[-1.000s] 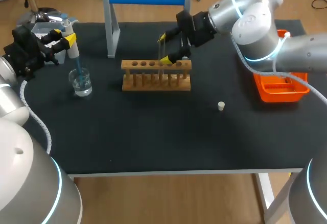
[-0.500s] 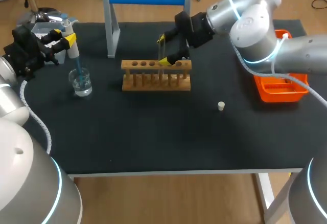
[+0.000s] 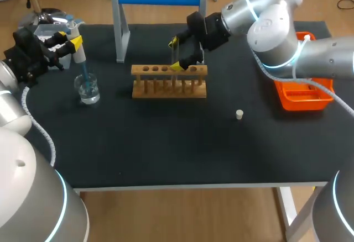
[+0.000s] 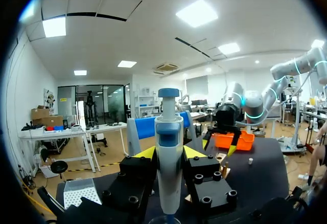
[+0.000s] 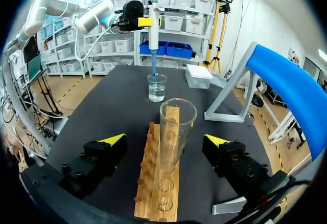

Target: Invert the test tube, pick up the pipette, mount the tip to pipette, aspirate from beaker and dispense into the tube, eject the tip, return the pipette, and cap with the stopper.

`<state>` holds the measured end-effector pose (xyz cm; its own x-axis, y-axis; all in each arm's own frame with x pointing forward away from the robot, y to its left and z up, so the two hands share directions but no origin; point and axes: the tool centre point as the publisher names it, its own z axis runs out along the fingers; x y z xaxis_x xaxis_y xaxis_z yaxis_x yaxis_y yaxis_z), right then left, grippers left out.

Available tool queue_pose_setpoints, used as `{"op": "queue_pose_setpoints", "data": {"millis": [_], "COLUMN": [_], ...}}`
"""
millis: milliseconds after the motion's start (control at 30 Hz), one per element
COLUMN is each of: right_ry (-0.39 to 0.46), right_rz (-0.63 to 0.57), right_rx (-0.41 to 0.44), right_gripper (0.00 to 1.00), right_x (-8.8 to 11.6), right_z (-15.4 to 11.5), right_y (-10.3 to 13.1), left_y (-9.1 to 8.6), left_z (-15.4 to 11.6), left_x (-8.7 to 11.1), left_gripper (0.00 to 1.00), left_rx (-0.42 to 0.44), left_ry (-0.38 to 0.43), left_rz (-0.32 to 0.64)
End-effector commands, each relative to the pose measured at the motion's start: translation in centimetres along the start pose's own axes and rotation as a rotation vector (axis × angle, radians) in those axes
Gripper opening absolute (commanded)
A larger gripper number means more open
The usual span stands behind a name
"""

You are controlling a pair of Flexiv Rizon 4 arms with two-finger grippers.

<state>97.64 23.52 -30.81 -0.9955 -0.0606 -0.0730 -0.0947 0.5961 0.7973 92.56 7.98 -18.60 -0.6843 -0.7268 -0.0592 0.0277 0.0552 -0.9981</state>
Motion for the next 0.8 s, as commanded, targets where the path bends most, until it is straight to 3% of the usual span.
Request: {"op": "queue_pose_setpoints", "data": {"millis": [33,533,800], "right_ry": [0.001,0.001,0.001], "right_rz": [0.0,0.0,0.0], "right_rx": [0.002,0.002,0.002], "right_gripper": [1.0,1.0,1.0], "right_x": [0.0,0.0,0.0], "right_z": [0.0,0.0,0.0], "right_y": [0.0,0.0,0.0], "left_y": [0.0,0.0,-1.9], "left_z": [0.0,0.0,-0.6], "left_x": [0.0,0.0,0.3], "left_gripper": [0.0,0.0,0.0], "left_rx": [0.0,0.0,0.003], "left_ry": [-0.002,-0.002,-0.039], "left_rz": [0.0,0.0,0.026]}}
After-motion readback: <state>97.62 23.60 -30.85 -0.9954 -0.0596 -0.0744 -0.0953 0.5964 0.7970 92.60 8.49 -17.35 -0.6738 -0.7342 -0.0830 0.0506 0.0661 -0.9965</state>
